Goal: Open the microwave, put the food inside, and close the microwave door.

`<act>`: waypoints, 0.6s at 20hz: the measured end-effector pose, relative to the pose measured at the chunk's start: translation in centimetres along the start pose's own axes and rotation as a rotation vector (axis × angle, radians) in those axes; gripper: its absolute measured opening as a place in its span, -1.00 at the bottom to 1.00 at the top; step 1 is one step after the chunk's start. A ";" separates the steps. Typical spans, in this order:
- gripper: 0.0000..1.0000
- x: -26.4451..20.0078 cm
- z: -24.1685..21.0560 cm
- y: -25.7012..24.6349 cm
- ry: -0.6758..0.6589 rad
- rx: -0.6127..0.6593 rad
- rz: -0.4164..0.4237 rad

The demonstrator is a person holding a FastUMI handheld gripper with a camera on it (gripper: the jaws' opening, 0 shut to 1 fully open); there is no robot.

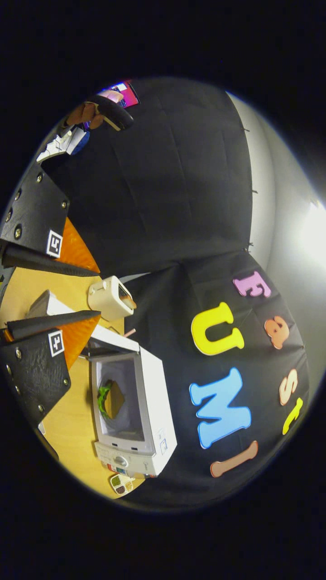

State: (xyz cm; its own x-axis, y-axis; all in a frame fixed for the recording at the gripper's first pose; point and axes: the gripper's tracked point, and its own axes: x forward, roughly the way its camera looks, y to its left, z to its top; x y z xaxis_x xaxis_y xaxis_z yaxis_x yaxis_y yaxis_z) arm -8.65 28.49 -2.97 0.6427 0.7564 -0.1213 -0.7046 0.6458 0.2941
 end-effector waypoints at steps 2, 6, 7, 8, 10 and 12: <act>-0.49 0.7 -0.9 0.4 0.009 -0.070 -0.026; -0.90 1.1 -5.5 5.0 0.125 -0.062 0.104; -0.90 1.2 -6.5 5.5 0.155 -0.079 0.121; -0.90 1.4 -7.7 5.7 0.185 -0.092 0.133; -0.90 2.0 -9.5 5.8 0.232 -0.104 0.143; -0.90 2.4 -10.8 4.7 0.267 -0.099 0.132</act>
State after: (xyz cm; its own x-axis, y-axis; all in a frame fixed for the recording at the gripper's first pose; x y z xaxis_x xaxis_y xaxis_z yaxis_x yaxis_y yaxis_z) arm -13.67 34.42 -12.13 0.4514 0.8262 -0.3371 -0.8107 0.5376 0.2320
